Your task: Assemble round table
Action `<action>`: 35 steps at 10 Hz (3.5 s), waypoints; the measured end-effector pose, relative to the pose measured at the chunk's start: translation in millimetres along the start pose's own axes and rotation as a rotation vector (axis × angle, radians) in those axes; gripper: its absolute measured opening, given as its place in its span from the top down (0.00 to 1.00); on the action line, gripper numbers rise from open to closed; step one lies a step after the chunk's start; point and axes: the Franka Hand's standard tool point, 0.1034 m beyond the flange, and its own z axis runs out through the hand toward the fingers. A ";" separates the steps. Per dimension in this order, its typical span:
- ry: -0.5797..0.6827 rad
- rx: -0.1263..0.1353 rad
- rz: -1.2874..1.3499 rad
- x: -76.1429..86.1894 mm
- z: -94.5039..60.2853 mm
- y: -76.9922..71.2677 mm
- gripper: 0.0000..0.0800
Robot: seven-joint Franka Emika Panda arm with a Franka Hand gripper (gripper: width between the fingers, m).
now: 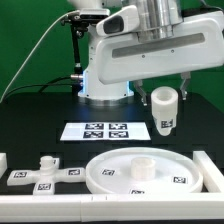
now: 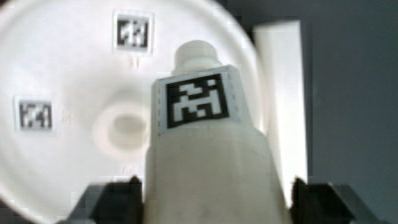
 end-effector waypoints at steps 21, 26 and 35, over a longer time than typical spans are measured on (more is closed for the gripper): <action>0.356 -0.092 -0.186 11.5 26.5 46.8 0.50; 0.370 -0.084 -0.195 19.7 29.2 37.4 0.50; 0.350 -0.093 -0.195 7.4 41.6 43.9 0.50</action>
Offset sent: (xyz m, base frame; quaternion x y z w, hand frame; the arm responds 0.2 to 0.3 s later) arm 0.0372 -0.0602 0.0411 -0.0396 0.0209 -0.1056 0.9934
